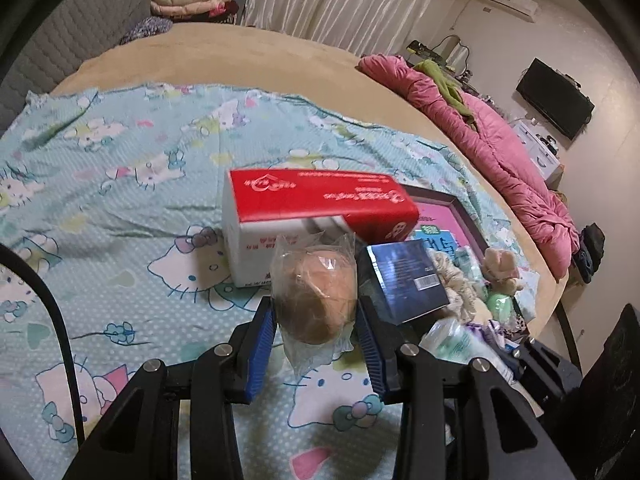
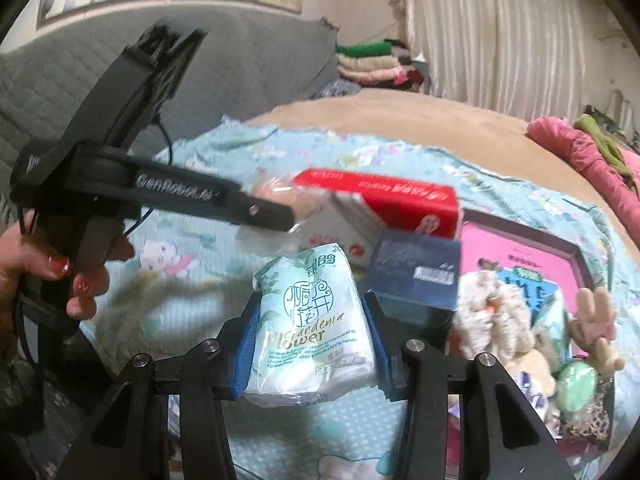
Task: Organize soft objects
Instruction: 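Carry the bread roll over the tray with the left while the right carries the tissue pack, then lower the bread roll into the tray with the left while the right lowers the tissue pack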
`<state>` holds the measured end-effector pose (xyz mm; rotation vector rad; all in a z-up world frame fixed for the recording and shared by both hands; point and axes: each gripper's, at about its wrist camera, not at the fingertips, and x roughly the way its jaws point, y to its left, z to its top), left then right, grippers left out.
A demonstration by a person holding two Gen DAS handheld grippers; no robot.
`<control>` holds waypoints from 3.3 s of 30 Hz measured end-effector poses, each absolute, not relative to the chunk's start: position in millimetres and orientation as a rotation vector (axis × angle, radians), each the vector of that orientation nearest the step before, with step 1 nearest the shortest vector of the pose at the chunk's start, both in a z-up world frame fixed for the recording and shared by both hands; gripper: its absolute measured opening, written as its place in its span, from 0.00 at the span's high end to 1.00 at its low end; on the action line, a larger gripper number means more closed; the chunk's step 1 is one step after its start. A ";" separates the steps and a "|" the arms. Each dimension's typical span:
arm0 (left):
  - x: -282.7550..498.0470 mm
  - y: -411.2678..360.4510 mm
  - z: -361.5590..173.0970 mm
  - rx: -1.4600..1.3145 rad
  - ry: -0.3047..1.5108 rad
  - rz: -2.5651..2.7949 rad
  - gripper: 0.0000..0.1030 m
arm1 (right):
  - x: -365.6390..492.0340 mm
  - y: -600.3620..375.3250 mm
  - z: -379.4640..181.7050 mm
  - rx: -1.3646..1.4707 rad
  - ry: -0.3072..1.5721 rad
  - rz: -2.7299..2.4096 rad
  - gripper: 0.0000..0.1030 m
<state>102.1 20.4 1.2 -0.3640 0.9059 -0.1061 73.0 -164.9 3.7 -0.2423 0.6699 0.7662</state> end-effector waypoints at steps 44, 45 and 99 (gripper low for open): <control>151.2 -186.7 40.6 -0.018 0.957 -0.258 0.60 | 126.1 -392.1 47.9 0.250 0.532 0.254 0.52; 152.4 -188.7 39.4 -0.017 0.961 -0.261 0.60 | 125.6 -394.4 48.1 0.252 0.529 0.247 0.52; 206.0 -188.2 -21.3 -0.021 1.085 -0.294 0.60 | 177.1 -347.7 -12.2 0.204 0.741 0.365 0.52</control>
